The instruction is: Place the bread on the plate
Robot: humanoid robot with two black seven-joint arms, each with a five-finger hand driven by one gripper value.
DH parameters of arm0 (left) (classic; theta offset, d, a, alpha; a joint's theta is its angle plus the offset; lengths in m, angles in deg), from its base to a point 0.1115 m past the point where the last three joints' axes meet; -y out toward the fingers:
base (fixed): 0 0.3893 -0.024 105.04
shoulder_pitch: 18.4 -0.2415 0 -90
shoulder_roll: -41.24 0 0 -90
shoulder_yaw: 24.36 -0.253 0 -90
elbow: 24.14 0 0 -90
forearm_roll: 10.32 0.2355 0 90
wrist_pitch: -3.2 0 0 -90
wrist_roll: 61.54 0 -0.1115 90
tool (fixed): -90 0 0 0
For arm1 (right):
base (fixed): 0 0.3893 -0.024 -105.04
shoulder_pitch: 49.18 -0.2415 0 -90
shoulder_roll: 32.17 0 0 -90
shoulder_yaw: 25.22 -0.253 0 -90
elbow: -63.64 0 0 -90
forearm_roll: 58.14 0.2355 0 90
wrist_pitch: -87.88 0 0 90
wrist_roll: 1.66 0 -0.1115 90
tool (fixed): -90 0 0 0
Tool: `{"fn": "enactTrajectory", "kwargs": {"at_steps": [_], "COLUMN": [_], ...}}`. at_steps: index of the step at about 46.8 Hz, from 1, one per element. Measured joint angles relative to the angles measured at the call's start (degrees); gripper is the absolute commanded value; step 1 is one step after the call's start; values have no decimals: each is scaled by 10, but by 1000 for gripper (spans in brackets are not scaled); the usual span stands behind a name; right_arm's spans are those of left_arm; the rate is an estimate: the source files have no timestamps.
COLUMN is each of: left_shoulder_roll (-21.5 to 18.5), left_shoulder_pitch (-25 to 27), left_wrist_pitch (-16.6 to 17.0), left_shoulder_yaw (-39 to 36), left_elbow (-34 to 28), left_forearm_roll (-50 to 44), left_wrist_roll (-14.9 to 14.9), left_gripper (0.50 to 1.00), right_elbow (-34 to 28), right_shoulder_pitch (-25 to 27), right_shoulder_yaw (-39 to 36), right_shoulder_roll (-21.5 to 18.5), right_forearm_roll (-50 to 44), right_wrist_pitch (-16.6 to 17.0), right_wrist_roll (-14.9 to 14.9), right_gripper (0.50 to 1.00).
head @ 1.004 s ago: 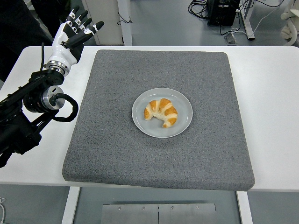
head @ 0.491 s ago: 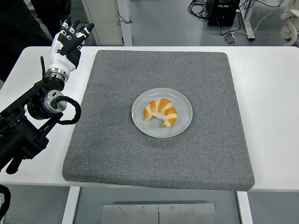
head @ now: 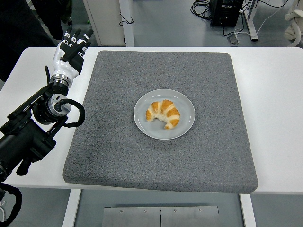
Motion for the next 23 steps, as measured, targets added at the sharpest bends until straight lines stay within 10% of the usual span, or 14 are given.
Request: {"fn": "enactTrajectory", "kwargs": {"at_steps": [23], "left_shoulder_roll": [1], "left_shoulder_pitch": [0], "left_wrist_pitch": [-10], "left_shoulder_yaw": [-1], "left_elbow": [4], "left_forearm_roll": [1], "left_wrist_roll": [0], "left_gripper": [972], "right_elbow": [0], "right_shoulder_pitch": [0], "right_shoulder_yaw": [0], "right_shoulder_roll": [0], "right_forearm_roll": [0], "right_wrist_pitch": [0], "right_wrist_roll": [0], "right_gripper": [1000]}}
